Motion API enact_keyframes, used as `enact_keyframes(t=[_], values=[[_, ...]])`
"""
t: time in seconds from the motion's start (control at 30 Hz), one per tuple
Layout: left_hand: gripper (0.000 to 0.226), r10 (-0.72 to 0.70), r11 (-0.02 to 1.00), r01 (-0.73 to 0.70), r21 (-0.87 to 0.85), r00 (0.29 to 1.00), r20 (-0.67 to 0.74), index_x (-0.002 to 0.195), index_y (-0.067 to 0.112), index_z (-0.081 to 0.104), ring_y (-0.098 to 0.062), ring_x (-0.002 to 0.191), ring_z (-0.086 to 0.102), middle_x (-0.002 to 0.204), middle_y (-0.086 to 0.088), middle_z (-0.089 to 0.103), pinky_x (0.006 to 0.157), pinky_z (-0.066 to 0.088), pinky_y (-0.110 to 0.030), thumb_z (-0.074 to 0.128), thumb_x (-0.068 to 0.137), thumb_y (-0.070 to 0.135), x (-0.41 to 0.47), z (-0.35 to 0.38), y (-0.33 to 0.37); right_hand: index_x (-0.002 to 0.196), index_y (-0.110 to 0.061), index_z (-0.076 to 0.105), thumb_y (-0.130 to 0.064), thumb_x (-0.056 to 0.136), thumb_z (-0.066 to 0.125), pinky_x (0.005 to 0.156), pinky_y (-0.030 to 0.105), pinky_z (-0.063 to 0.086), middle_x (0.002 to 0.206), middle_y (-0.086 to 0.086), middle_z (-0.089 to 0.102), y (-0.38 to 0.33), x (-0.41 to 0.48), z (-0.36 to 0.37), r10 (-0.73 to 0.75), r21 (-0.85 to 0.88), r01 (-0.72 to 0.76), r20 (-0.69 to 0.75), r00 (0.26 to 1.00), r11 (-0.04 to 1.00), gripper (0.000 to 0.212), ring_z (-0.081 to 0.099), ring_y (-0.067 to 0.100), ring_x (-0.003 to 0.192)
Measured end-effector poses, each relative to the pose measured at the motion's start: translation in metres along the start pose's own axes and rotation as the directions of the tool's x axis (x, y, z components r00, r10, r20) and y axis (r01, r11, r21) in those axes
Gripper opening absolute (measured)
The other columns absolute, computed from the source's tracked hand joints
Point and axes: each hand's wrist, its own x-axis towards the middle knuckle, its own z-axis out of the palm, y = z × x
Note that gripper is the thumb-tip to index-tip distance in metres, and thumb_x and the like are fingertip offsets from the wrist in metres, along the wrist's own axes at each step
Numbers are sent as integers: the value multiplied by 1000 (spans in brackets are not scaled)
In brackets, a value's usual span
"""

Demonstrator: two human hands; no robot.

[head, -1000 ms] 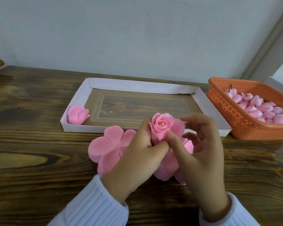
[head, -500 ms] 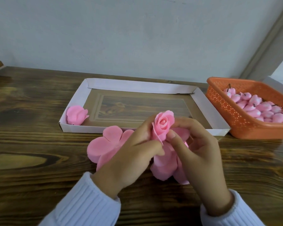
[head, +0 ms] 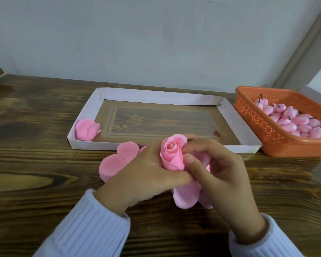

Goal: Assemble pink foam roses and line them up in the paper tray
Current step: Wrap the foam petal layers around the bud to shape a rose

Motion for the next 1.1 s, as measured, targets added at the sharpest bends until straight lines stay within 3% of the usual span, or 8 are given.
enact_keyframes(t=[0.07,0.23,0.37,0.53,0.77,0.9,1.0,1.1], values=[[46,22,999,-21,-31,999,31,114,24,66,7,66,65,74,15,71,63,47,-9,63,78,-4,-1,0,3,91,-24,70,-28,83,62,88,24,48,99,-13,71,0,0,0,15,6,-15,10,1000,1000,12,65,12,105],[36,-27,996,20,-90,996,-82,77,38,68,7,45,54,49,20,59,47,37,-5,66,83,2,-1,4,-4,109,-26,58,-30,83,61,81,28,53,101,-10,68,-1,-1,2,83,87,-80,-38,996,993,27,66,14,98],[23,-60,995,49,-90,990,-129,98,30,69,7,52,56,58,19,63,50,40,-9,71,82,15,2,7,-9,96,-18,64,-37,81,63,69,20,52,88,-7,70,-2,0,2,159,82,-150,-114,981,985,24,67,5,79],[20,-12,1000,14,19,992,-124,97,42,67,7,52,56,59,21,63,50,40,-11,67,79,33,2,7,-10,88,-18,70,-24,87,64,71,47,53,83,-1,71,-1,0,2,105,-52,-114,-138,985,992,8,67,20,80],[34,65,997,-56,55,982,-178,84,52,65,12,39,50,43,25,54,41,31,0,72,85,18,2,10,-8,83,-21,68,-27,91,52,73,17,45,86,-14,67,-5,1,2,11,-100,-25,-135,991,995,19,64,10,88],[35,130,988,-115,104,980,-151,76,48,65,13,43,51,47,27,54,44,32,1,73,83,15,3,11,-8,84,-15,70,-19,90,59,73,30,52,88,-9,69,-2,0,0,26,-119,-45,-162,986,992,13,66,17,89],[12,139,986,-122,114,979,-149,77,44,66,8,58,58,61,23,62,56,43,-9,68,70,33,7,13,-8,89,-20,70,-14,85,62,72,37,53,90,-11,70,-2,0,0,24,-131,-47,-168,985,990,11,66,18,90],[24,119,983,-94,156,980,-162,84,29,65,-2,65,59,71,10,65,64,52,-30,62,63,42,8,15,-15,95,-32,62,-12,76,68,72,29,53,93,-19,67,-4,1,2,13,-115,-35,-189,982,993,28,65,14,90]])
